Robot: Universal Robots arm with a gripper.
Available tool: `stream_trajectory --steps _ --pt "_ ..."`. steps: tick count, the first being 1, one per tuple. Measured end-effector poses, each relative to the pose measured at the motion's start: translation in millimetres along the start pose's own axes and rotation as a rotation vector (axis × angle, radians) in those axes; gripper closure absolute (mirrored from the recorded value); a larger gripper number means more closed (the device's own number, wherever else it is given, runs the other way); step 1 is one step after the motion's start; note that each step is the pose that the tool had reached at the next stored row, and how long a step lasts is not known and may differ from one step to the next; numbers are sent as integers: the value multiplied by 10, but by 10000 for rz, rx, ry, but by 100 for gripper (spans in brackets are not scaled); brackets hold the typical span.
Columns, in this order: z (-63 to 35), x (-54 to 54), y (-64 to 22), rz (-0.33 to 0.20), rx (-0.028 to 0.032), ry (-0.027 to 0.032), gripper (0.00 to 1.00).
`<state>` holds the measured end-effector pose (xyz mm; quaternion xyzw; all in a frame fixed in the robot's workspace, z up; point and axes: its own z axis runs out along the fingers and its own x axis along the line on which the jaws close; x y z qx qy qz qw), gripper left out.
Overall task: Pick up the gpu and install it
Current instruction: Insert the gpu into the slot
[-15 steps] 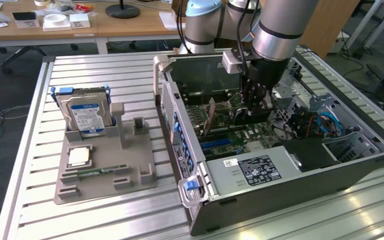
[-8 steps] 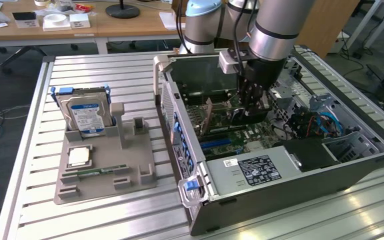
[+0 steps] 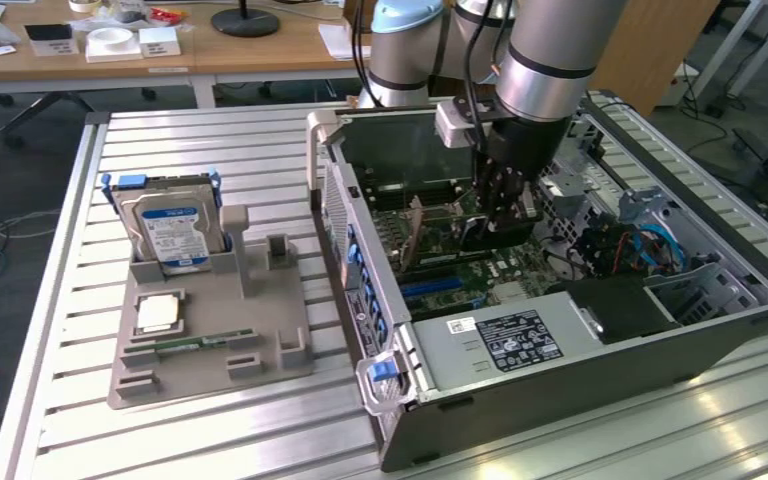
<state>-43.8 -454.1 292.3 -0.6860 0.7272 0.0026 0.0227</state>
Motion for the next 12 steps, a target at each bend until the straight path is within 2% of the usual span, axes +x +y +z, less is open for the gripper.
stream_trajectory --steps 6,12 --pt "4 2 42 1 1 -1 73" --pt "4 3 46 0 0 0 73"
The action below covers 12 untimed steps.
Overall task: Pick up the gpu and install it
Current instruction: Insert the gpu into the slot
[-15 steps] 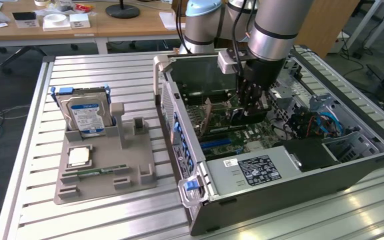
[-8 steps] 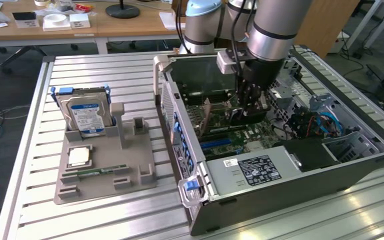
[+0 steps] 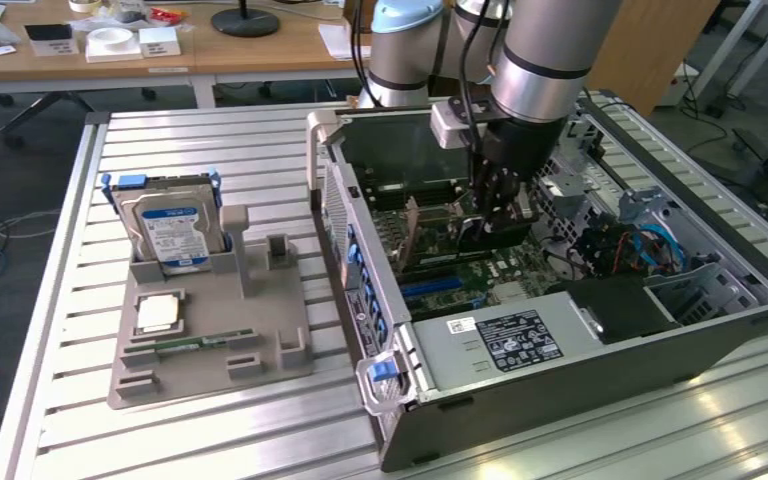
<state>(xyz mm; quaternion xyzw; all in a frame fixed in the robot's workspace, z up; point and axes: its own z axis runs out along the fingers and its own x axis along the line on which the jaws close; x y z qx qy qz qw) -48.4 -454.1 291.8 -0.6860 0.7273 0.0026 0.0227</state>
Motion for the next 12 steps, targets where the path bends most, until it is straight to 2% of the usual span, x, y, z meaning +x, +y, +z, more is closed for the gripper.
stream_trajectory --steps 12 --pt "42 14 14 -1 1 -1 73"
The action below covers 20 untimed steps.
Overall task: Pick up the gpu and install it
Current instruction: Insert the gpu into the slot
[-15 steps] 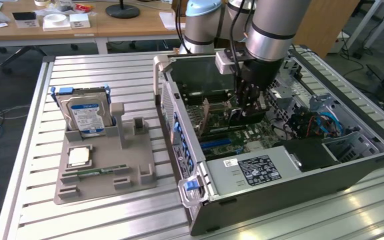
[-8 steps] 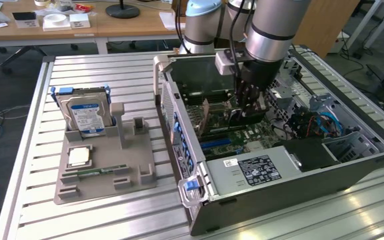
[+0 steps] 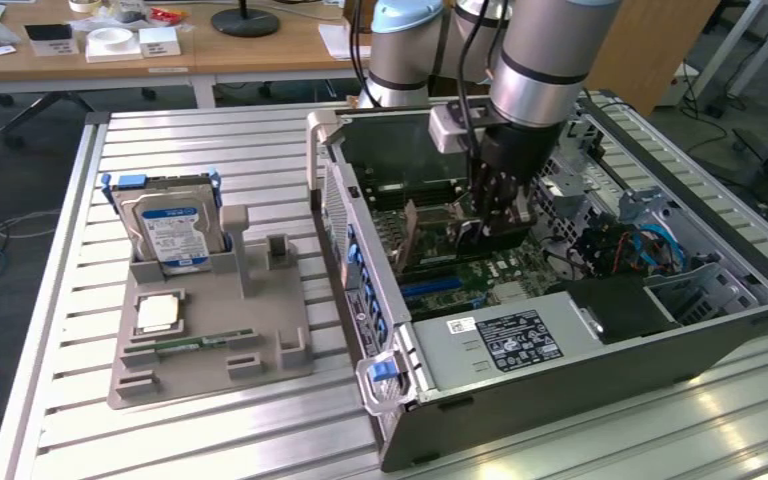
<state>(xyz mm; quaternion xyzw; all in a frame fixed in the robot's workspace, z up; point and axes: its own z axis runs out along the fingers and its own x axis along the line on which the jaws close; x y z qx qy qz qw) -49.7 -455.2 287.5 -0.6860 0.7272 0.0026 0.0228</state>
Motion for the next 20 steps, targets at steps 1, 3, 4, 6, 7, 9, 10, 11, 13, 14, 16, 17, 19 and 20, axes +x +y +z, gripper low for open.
stream_trajectory --steps 1,3,4,6,7,9,10,11,13,14,16,17,19,20 --pt "1 6 3 0 0 0 73" --pt "3 20 9 0 -1 1 73" --pt "3 28 13 1 -1 0 73" --pt "4 45 22 1 -1 1 73" --pt "5 52 27 1 -1 1 73" --pt "6 60 34 1 0 0 73" --pt "6 60 34 0 0 0 73" --pt "6 60 34 0 -1 1 73" --pt "6 60 35 0 -1 1 73" --pt "6 60 35 1 -1 1 73" --pt "6 60 35 1 -1 1 73" --pt "6 60 35 0 0 1 73" --pt "6 60 35 0 0 1 73" --pt "7 61 35 1 -1 1 73"
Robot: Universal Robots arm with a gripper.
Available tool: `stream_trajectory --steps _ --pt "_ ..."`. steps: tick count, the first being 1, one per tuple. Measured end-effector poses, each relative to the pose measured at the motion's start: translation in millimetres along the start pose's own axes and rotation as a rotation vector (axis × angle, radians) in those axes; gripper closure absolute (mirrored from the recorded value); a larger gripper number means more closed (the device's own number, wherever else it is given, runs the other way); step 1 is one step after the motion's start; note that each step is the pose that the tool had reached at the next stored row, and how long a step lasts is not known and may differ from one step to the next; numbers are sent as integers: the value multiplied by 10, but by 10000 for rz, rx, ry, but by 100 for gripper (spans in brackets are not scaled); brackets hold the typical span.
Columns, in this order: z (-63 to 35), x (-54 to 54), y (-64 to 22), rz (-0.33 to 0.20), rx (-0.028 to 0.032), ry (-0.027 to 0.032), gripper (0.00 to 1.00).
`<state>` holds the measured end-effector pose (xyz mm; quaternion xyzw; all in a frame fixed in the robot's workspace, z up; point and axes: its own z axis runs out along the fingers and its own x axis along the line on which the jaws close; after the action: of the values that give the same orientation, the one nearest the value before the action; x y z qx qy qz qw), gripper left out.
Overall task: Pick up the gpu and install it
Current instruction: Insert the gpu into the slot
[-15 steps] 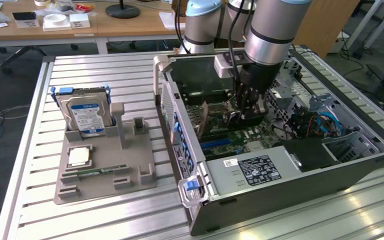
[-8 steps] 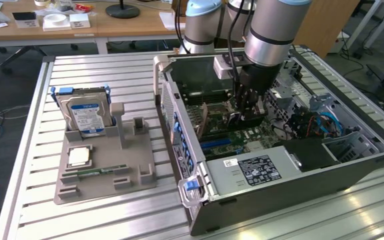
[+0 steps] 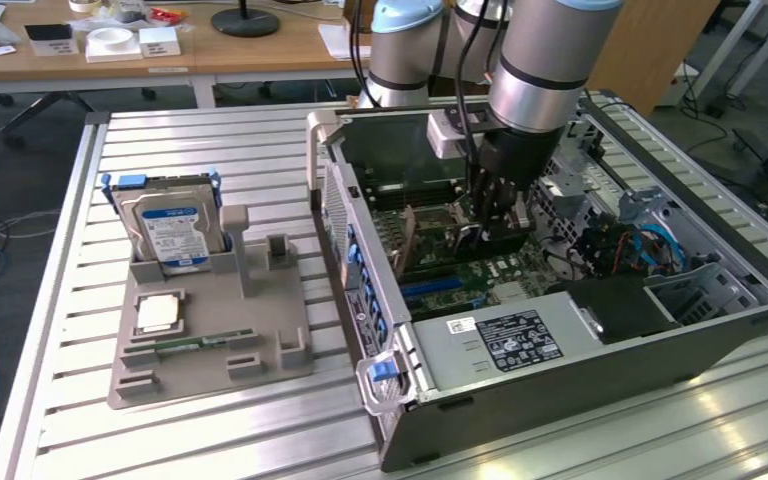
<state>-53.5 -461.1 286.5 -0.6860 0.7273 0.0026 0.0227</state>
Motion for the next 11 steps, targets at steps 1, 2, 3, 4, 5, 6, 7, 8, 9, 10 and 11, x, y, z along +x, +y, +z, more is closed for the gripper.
stream_trajectory --steps 1,2,3,4,5,6,7,8,9,10,11 --pt "4 0 0 0 0 -2 73" --pt "10 0 0 0 1 -2 73" --pt "17 1 0 0 1 -1 73" --pt "27 1 1 0 0 0 73" --pt "38 1 1 0 0 0 73" --pt "49 2 1 0 0 -1 73" --pt "59 2 1 -1 0 0 73" --pt "67 2 2 0 0 -1 73" --pt "70 2 2 -1 0 0 73" --pt "70 3 2 0 0 1 73" --pt "70 3 2 0 -1 2 73"
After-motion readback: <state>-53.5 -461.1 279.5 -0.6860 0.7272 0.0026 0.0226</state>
